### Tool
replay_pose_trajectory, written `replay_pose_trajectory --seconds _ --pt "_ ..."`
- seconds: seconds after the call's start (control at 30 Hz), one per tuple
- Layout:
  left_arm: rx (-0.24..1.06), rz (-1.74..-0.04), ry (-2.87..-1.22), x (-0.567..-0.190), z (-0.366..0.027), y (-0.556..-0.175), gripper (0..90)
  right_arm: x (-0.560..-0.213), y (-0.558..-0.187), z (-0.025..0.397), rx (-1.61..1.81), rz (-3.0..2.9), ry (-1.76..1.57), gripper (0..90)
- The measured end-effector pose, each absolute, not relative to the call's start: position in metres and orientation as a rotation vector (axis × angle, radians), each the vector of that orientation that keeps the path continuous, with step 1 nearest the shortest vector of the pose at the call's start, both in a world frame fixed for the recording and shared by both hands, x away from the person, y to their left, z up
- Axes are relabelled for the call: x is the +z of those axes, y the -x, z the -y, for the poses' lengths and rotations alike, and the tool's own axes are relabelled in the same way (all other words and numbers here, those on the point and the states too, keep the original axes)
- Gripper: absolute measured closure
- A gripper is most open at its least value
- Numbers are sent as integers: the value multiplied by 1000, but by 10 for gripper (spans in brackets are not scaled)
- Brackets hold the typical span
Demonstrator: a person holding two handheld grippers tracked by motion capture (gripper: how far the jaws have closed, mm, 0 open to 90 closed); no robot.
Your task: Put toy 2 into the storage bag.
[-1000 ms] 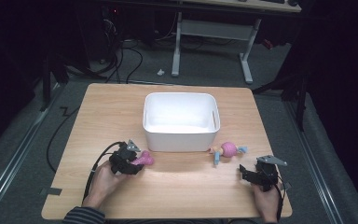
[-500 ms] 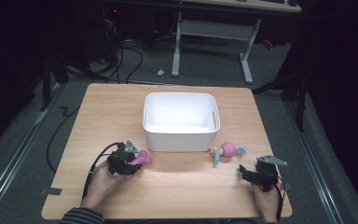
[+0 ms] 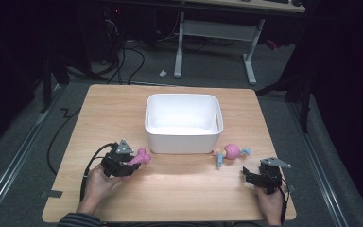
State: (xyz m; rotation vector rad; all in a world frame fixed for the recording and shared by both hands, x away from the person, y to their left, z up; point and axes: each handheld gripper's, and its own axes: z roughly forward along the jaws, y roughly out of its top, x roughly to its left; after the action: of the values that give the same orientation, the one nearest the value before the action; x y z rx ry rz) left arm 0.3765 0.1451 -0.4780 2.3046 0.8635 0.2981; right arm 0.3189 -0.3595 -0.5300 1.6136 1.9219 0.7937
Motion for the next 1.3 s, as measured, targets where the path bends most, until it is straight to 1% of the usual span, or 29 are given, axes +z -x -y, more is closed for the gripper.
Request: replay_pose_trajectory --seconds 0.47,0.93,1.17,1.3 --pt "282 -857 -2226 -445 -162 -374 596 -530 -319 359 798 -1921 -1612 209" --pt "255 -816 -2167 -412 -168 -375 597 -530 -319 359 799 -1924 -1608 208" --pt "241 -789 -2191 -403 -162 -378 598 -530 -319 359 799 -1924 -1607 207" --pt "236 -784 -2175 -397 -161 -381 598 -530 -319 359 799 -1925 -1607 207"
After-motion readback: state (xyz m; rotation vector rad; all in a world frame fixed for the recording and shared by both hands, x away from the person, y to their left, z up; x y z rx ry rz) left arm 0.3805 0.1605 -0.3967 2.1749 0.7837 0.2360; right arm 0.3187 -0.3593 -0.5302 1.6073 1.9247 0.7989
